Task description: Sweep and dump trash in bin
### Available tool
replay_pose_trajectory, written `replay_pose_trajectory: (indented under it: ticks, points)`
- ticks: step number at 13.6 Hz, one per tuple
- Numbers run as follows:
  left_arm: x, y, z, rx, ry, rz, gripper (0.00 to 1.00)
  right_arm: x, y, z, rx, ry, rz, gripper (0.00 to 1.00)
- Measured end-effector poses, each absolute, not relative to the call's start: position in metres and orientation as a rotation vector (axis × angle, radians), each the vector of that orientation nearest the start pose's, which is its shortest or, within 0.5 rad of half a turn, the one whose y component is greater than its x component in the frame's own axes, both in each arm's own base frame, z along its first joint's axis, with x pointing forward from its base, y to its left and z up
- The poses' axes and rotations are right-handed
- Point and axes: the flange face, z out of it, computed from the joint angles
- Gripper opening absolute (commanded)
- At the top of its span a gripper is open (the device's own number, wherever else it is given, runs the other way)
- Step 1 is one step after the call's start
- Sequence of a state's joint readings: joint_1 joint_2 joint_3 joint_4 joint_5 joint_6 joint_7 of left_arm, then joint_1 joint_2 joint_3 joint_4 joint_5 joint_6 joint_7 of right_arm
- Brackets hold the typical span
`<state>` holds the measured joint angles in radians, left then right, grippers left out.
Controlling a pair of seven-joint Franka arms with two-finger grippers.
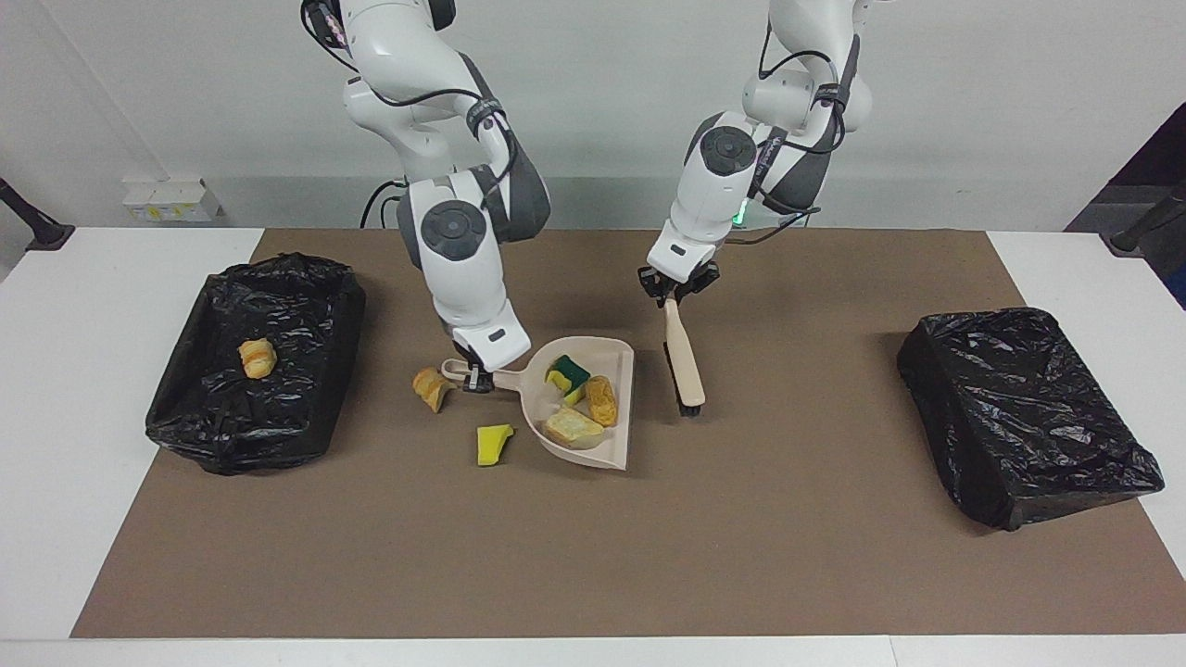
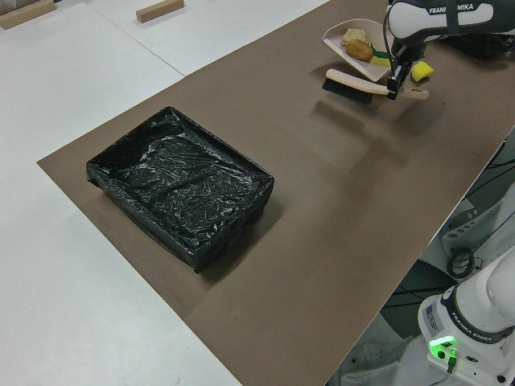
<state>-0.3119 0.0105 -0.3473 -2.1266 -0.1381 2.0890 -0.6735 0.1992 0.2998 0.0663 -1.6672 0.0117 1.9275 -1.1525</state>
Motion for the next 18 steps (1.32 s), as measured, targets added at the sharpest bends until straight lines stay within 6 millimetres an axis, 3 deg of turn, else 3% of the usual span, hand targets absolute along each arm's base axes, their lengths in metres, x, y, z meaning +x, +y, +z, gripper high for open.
replay_pose_trajectory:
  ticks: [4, 6, 7, 9, 10, 12, 14, 15, 17, 18]
  points:
    - [0.341, -0.37, 0.401, -3.151, -0.1, 0.165, 0.0, 0.625, 0.046, 0.483, -2.369, -1.931, -0.057, 0.0]
    - [0.304, -0.379, 0.4, -3.131, -0.08, 0.146, 0.0, 0.621, -0.004, 0.502, -2.374, -1.909, -0.038, 0.0]
    - [0.291, -0.38, 0.397, -3.124, -0.076, 0.137, 0.0, 0.619, -0.033, 0.508, -2.374, -1.907, -0.03, 0.0]
    - [0.267, -0.386, 0.387, -3.13, -0.106, 0.104, 0.0, 0.609, -0.109, 0.512, -2.387, -1.917, -0.005, 0.0]
    - [0.256, -0.391, 0.38, -3.14, -0.123, 0.086, 0.0, 0.601, -0.151, 0.513, -2.397, -1.952, 0.036, 0.0]
    - [0.239, -0.397, 0.368, -3.169, -0.124, 0.045, 0.0, 0.586, -0.217, 0.518, -2.438, -2.059, 0.172, 0.0]
    - [0.236, -0.395, 0.359, -3.186, -0.126, 0.022, 0.0, 0.584, -0.251, 0.525, -2.49, -2.17, 0.257, 0.0]
    - [0.234, -0.393, 0.355, -3.19, -0.123, 0.015, 0.0, 0.583, -0.259, 0.527, -2.494, -2.218, 0.336, 0.0]
    - [0.228, -0.391, 0.345, -3.205, -0.116, -0.006, 0.0, 0.586, -0.255, 0.529, -2.446, -2.342, 0.578, 0.0]
    - [0.227, -0.389, 0.34, -3.21, -0.118, -0.013, 0.28, 0.59, -0.248, 0.528, -2.411, -2.392, 0.66, 0.0]
